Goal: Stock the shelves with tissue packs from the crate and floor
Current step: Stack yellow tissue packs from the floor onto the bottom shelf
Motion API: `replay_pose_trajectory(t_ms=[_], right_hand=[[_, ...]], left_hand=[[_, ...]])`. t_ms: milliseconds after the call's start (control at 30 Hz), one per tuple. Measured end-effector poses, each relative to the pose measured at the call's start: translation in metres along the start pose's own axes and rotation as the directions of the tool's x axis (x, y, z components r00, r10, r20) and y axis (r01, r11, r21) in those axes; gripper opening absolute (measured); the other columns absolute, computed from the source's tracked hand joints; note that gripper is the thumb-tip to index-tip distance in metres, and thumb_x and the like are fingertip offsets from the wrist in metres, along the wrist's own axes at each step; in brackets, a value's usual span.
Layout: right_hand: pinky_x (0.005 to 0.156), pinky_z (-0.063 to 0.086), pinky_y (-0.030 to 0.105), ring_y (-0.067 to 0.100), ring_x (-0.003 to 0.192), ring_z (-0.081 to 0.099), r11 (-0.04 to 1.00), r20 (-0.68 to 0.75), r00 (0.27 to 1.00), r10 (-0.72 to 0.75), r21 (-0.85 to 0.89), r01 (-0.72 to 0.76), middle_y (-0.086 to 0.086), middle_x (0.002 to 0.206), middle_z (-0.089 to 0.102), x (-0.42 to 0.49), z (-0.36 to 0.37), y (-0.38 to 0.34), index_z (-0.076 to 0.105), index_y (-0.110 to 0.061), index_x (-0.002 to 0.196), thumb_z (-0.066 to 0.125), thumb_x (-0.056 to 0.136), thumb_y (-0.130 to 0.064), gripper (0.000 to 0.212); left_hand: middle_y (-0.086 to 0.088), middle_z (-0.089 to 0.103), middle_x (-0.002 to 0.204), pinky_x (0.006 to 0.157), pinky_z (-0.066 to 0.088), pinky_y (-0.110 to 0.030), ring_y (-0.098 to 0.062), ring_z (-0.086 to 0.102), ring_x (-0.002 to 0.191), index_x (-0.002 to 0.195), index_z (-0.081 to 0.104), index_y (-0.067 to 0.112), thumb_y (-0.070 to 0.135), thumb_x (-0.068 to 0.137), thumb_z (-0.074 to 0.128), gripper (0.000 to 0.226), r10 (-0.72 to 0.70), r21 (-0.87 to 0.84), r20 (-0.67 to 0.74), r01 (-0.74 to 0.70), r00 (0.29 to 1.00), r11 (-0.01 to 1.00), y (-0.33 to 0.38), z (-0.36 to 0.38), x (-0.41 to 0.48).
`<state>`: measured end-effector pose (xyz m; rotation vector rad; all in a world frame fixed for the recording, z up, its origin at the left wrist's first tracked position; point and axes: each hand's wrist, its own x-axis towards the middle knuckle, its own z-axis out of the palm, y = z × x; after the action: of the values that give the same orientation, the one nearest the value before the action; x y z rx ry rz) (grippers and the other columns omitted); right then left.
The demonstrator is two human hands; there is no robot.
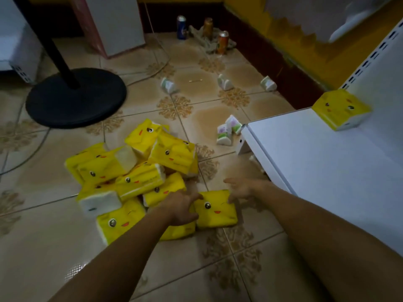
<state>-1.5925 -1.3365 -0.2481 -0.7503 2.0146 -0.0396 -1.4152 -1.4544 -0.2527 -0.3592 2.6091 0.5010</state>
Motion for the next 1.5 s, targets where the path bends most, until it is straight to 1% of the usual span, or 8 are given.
replay_pose_trajectory(t_ms=[367, 700, 833, 933, 1067, 1233, 1367, 1500], right_hand=[[0.102, 0.04, 0.037, 0.036, 0.123, 0.047, 0.998, -0.338, 0.941, 0.007, 0.064, 0.015, 0.018, 0.135, 0.048, 0.001, 0.046, 0.0, 0.052, -0.015, 0.13, 0.04, 0.093, -0.009, 0.039], [0.093, 0.042, 0.037, 0.033, 0.116, 0.051, 0.963, -0.669, 0.725, 0.166, 0.267, 0.026, 0.017, 0.128, 0.052, -0.049, 0.004, 0.004, 0.05, -0.013, 0.127, 0.034, 0.097, -0.012, 0.035], [0.094, 0.049, 0.041, 0.037, 0.111, 0.056, 0.944, -0.692, 0.696, 0.19, 0.324, 0.064, 0.018, 0.128, 0.054, -0.086, -0.024, 0.022, 0.053, -0.012, 0.128, 0.037, 0.097, -0.011, 0.035], [0.07, 0.059, 0.036, 0.036, 0.096, 0.064, 0.856, -0.63, 0.756, 0.179, 0.478, 0.196, 0.015, 0.121, 0.058, -0.105, -0.037, 0.038, 0.059, -0.01, 0.121, 0.049, 0.094, -0.008, 0.029], [0.093, 0.047, 0.036, 0.028, 0.109, 0.056, 0.814, -0.719, 0.682, 0.136, 0.474, 0.337, 0.012, 0.126, 0.059, -0.111, -0.049, 0.037, 0.058, -0.017, 0.122, 0.049, 0.092, -0.02, 0.031], [0.096, 0.04, 0.033, 0.03, 0.12, 0.045, 0.751, -0.751, 0.66, 0.021, 0.448, 0.485, 0.013, 0.133, 0.039, -0.119, -0.056, 0.029, 0.032, -0.034, 0.142, 0.06, 0.087, -0.035, 0.062], [0.101, 0.043, 0.038, 0.027, 0.122, 0.043, 0.817, -0.775, 0.629, -0.06, 0.324, 0.477, 0.013, 0.134, 0.038, -0.125, -0.058, 0.054, 0.027, -0.032, 0.145, 0.076, 0.075, -0.025, 0.085], [0.097, 0.043, 0.036, 0.031, 0.117, 0.051, 0.887, -0.803, 0.595, 0.022, 0.289, 0.359, 0.017, 0.131, 0.05, -0.133, -0.063, 0.083, 0.048, -0.019, 0.134, 0.072, 0.076, -0.014, 0.063]], left_hand=[[-0.013, 0.033, 0.144, 0.102, 0.03, -0.039, -0.029, 0.031, 0.132, 0.144, 0.024, 0.02, 0.036, 0.09, 0.05, 0.062, 0.097, 0.291, -0.025, -0.085, 0.995, 0.953, 0.004, -0.003, 0.012], [-0.015, 0.029, 0.144, 0.101, 0.034, -0.034, -0.03, 0.031, 0.133, 0.147, 0.005, 0.028, 0.031, 0.067, 0.081, 0.11, 0.084, -0.269, -0.378, -0.196, 0.922, 0.943, 0.032, -0.03, 0.033], [-0.02, 0.046, 0.126, 0.092, 0.039, -0.035, -0.038, 0.046, 0.116, 0.14, 0.035, 0.018, 0.029, 0.071, 0.071, 0.078, 0.128, -0.195, -0.504, -0.257, 0.854, 0.947, 0.063, -0.052, 0.04], [-0.022, 0.058, 0.106, 0.083, 0.047, -0.035, -0.04, 0.06, 0.096, 0.114, 0.061, 0.012, 0.04, 0.065, 0.059, 0.056, 0.214, -0.14, -0.604, -0.367, 0.768, 0.92, 0.065, -0.064, 0.042], [-0.018, 0.059, 0.11, 0.081, 0.045, -0.037, -0.037, 0.057, 0.099, 0.11, 0.063, 0.006, 0.009, 0.07, 0.077, 0.043, 0.183, -0.109, -0.721, -0.371, 0.668, 0.922, 0.072, -0.089, 0.037], [-0.013, 0.06, 0.111, 0.077, 0.039, -0.034, -0.033, 0.054, 0.102, 0.112, 0.059, 0.01, 0.011, 0.075, 0.074, 0.04, 0.006, -0.225, -0.828, -0.341, 0.561, 0.913, 0.1, -0.099, 0.045], [-0.014, 0.061, 0.113, 0.078, 0.042, -0.035, -0.033, 0.055, 0.104, 0.114, 0.057, 0.011, 0.01, 0.078, 0.071, 0.039, -0.14, -0.418, -0.794, -0.364, 0.591, 0.832, 0.121, -0.096, 0.057], [-0.013, 0.062, 0.108, 0.073, 0.039, -0.029, -0.028, 0.056, 0.098, 0.112, 0.056, 0.012, 0.011, 0.079, 0.071, 0.037, -0.162, -0.516, -0.738, -0.393, 0.655, 0.761, 0.148, -0.087, 0.071]])
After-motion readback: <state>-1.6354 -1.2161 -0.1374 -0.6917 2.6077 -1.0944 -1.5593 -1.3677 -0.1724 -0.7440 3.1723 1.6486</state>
